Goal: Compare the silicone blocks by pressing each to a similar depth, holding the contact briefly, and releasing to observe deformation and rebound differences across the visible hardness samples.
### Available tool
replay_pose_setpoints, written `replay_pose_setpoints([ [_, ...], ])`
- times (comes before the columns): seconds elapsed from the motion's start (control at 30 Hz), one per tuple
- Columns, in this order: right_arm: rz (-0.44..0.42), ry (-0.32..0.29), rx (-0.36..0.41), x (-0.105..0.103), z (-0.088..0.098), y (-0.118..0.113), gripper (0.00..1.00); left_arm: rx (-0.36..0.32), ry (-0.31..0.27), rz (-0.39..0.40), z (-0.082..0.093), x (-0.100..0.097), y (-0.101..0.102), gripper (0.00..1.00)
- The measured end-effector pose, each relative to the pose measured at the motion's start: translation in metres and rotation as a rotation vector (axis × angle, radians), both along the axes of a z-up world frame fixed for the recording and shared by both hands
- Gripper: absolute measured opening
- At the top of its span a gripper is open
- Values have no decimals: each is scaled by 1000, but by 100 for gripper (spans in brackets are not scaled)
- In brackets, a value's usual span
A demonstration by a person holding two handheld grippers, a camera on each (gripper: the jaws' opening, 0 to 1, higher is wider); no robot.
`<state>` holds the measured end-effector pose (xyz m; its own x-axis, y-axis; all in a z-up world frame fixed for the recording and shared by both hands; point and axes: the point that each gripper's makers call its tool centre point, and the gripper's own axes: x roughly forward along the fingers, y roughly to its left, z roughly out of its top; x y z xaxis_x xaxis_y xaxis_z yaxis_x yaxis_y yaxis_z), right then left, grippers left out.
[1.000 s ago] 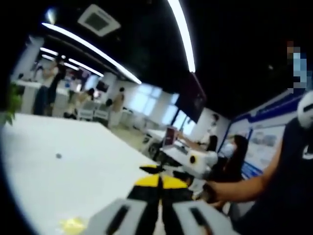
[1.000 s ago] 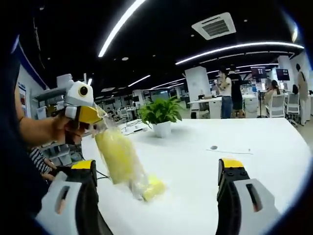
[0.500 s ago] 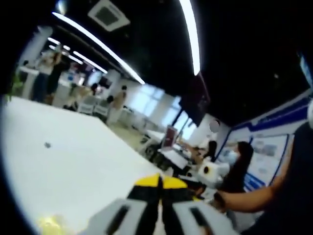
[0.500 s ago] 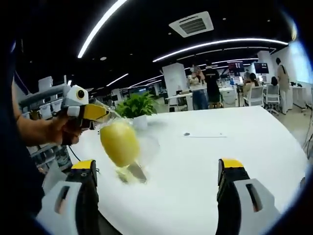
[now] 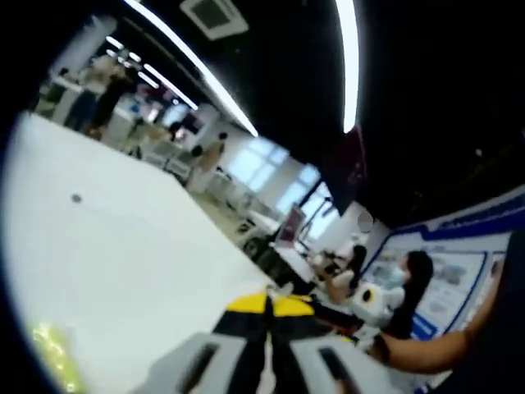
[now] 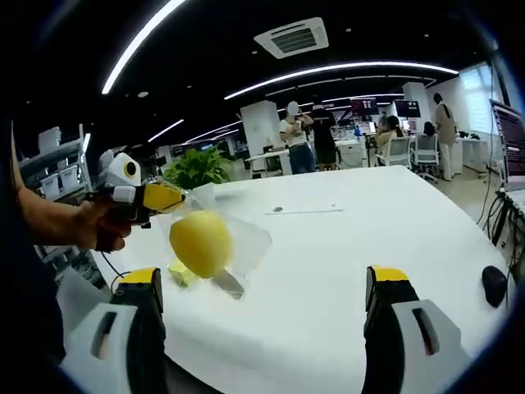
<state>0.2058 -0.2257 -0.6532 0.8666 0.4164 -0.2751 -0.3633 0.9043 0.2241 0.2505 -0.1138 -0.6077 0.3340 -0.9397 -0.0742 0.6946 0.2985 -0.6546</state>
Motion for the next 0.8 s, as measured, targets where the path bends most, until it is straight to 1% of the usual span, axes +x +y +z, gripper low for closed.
replay_pose_setpoints([
  [0.03, -5, 4, 2, -1, -1, -1, 96, -4, 24, 6, -6, 0, 1, 0],
  [0.07, -9, 9, 2, -1, -3, -1, 96, -6, 33, 5, -10, -1, 1, 0],
  [0.1, -13, 12, 5, -1, -5, -2, 96, -13, 59, 8, -15, -1, 2, 0],
  [0.13, -14, 13, 10, -1, -6, -2, 96, -18, 74, 8, -19, -1, 3, 0],
  [0.17, -16, 14, 15, -1, -6, -1, 96, -17, 76, 8, -22, -1, 4, 0],
  [0.23, -13, 21, 20, -2, -9, 2, 96, -21, 114, 2, -33, -1, 5, 0],
  [0.33, 12, 44, 15, -3, -14, 10, 96, -33, 204, -7, -53, 5, 7, 0],
  [0.37, 19, 45, 16, -3, -14, 12, 96, -28, 198, 8, -57, 10, 9, 0],
  [0.4, 25, 45, 20, -3, -13, 14, 96, -24, 219, 15, -62, 12, 11, 0],
  [0.43, 30, 45, 26, -4, -13, 15, 96, -21, 228, 13, -65, 13, 11, 0],
  [0.47, 35, 48, 30, -5, -14, 16, 96, -11, 226, 19, -67, 15, 12, 0],
  [0.5, 41, 73, 33, -6, -18, 17, 96, 7, 225, 42, -72, 20, 16, 0],
  [0.53, 36, 74, 28, -6, -19, 16, 96, -1, 228, 46, -73, 23, 17, 0],
  [0.57, 30, 66, 25, -6, -18, 15, 96, 0, 217, 57, -73, 28, 18, 0],
  [0.6, 28, 66, 28, -5, -19, 14, 96, 17, 190, 76, -75, 33, 21, 0],
  [0.63, 26, 70, 33, -6, -19, 13, 96, 54, 162, 105, -81, 41, 25, 0],
  [0.67, 23, 70, 33, -6, -20, 12, 96, 47, 165, 96, -83, 44, 24, 0],
  [0.7, 19, 74, 32, -6, -22, 11, 96, 71, 119, 98, -87, 49, 27, 0],
  [0.73, 18, 82, 33, -6, -24, 11, 96, 176, 72, 161, -105, 63, 38, 0],
  [0.77, 19, 91, 42, -5, -25, 11, 96, 207, 102, 182, -114, 68, 42, 0],
  [0.8, 25, 96, 51, -5, -25, 13, 96, 157, 122, 170, -113, 72, 39, 0],
])
